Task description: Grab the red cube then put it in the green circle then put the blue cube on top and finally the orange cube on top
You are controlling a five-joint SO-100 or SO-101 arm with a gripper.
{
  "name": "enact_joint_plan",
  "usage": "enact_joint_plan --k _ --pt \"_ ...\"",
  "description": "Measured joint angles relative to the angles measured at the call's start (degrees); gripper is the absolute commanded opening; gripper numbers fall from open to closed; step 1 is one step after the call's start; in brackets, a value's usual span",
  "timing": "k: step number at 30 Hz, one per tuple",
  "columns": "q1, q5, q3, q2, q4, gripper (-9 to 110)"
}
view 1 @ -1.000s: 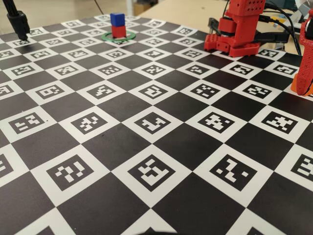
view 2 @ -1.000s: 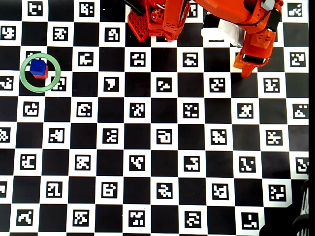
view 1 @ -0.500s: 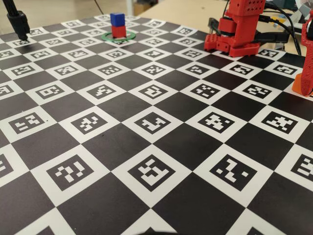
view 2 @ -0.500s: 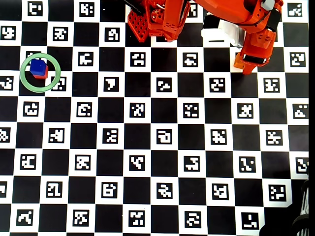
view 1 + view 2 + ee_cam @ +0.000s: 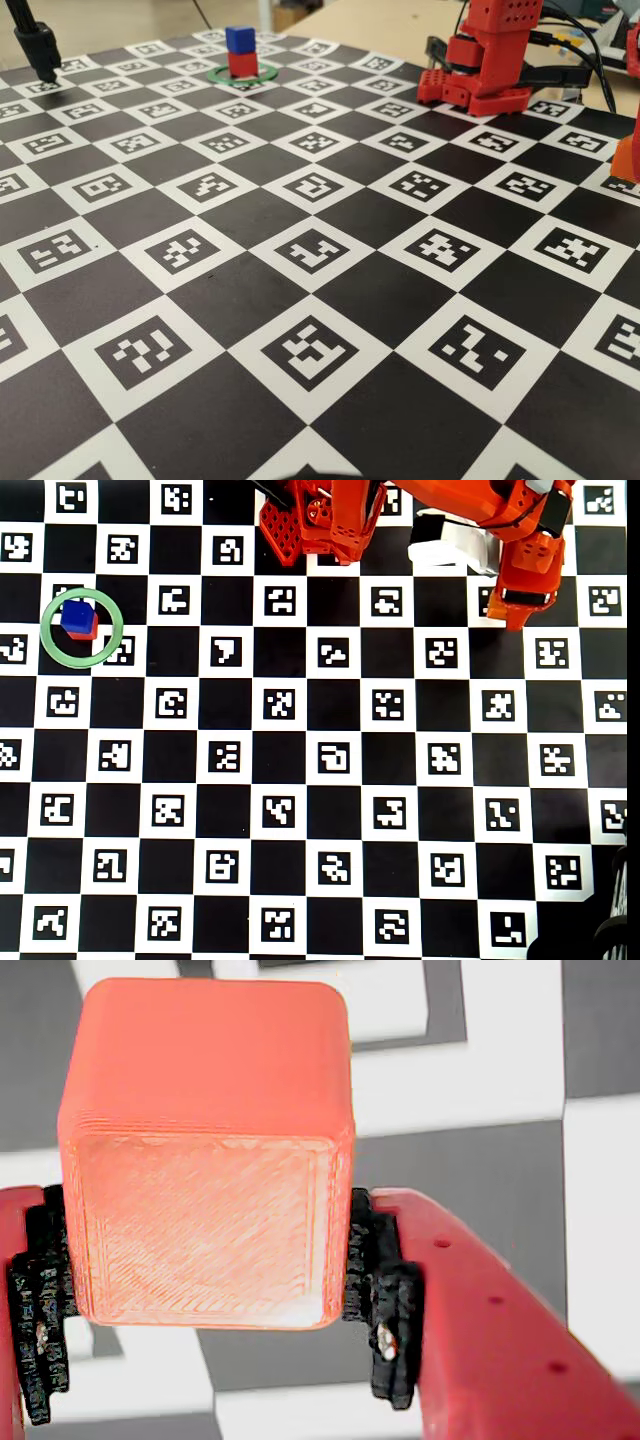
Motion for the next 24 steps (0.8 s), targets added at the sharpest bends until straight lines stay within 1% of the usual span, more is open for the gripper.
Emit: enact_joint_plan --k 5,12,20,24 --pt "1.9 -5.4 -4.4 1.7 5.5 16" --pt "10.5 -17.8 -10.6 2.7 15.1 14" --pt "28.2 -37.0 -13.9 2.7 24.8 14" --pt "38.4 -49.1 -14.0 2.9 26.2 14"
